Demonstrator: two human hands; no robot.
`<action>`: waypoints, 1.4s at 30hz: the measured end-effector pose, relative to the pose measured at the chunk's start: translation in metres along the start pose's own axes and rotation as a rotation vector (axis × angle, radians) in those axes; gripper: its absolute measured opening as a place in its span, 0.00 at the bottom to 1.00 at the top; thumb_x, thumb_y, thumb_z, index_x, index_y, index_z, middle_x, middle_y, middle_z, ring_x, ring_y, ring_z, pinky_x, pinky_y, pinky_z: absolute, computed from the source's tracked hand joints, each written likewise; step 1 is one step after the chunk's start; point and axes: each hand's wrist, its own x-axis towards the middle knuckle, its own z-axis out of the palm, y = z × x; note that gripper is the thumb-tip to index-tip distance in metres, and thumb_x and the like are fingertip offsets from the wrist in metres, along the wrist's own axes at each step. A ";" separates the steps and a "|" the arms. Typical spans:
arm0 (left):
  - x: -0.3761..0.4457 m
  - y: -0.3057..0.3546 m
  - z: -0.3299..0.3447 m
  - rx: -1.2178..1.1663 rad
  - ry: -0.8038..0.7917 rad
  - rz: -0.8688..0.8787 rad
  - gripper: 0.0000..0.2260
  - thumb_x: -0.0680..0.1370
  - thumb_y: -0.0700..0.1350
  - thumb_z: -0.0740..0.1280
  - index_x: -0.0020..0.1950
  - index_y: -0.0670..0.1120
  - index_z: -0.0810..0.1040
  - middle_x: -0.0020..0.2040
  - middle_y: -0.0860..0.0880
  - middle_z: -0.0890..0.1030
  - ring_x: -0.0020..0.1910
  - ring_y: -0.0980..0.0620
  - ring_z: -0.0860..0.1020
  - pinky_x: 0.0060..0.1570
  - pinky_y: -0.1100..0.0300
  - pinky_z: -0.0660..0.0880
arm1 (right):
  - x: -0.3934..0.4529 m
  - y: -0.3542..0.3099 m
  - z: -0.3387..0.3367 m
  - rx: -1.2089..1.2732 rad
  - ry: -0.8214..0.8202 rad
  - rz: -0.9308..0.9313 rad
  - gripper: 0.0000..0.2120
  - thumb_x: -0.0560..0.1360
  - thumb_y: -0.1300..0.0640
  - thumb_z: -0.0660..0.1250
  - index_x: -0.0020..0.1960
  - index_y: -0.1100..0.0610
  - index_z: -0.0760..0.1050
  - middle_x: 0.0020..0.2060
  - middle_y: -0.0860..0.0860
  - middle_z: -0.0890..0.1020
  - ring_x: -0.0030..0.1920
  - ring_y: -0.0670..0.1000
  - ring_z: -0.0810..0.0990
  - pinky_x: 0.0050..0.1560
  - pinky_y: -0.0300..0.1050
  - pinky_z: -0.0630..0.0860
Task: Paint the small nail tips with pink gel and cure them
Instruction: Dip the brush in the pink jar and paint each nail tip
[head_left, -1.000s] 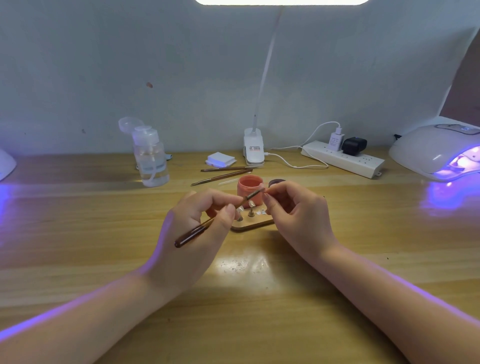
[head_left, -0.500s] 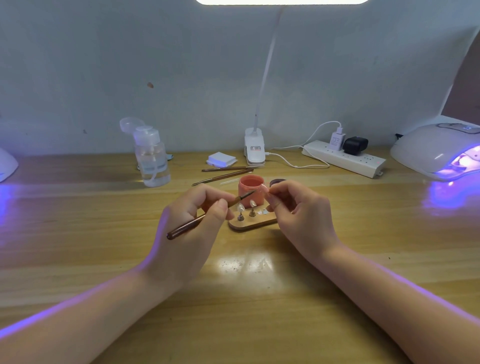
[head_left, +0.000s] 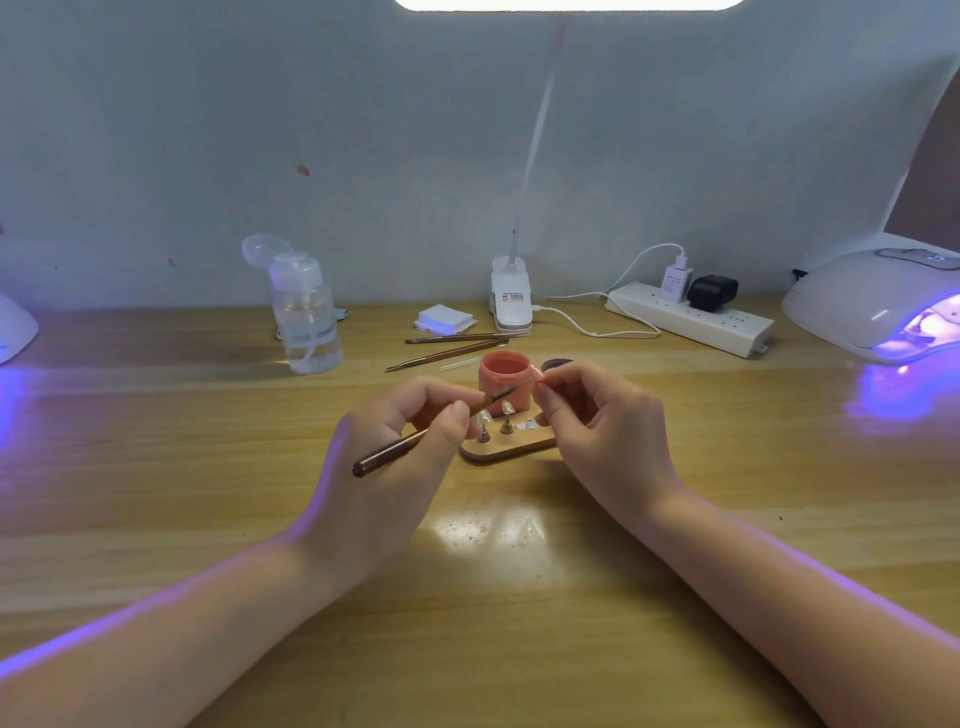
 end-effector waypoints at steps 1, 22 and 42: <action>0.000 -0.001 -0.001 0.004 0.007 -0.011 0.08 0.75 0.45 0.63 0.47 0.50 0.82 0.39 0.53 0.83 0.39 0.61 0.79 0.39 0.74 0.70 | 0.000 0.000 0.000 0.003 0.001 0.014 0.03 0.74 0.63 0.70 0.48 0.59 0.81 0.35 0.51 0.83 0.37 0.50 0.82 0.40 0.53 0.79; 0.001 -0.009 -0.003 -0.030 0.050 -0.001 0.08 0.75 0.45 0.63 0.47 0.50 0.82 0.39 0.51 0.84 0.41 0.58 0.81 0.41 0.71 0.73 | 0.001 -0.005 -0.004 0.018 0.023 0.126 0.03 0.74 0.62 0.70 0.46 0.60 0.81 0.34 0.52 0.83 0.36 0.52 0.82 0.42 0.56 0.79; 0.002 -0.019 -0.001 -0.033 0.082 -0.027 0.08 0.75 0.46 0.63 0.47 0.49 0.82 0.38 0.53 0.84 0.41 0.56 0.80 0.42 0.68 0.73 | 0.008 0.008 0.004 -0.585 -0.256 0.192 0.14 0.76 0.42 0.64 0.49 0.50 0.83 0.43 0.48 0.84 0.46 0.51 0.79 0.44 0.46 0.75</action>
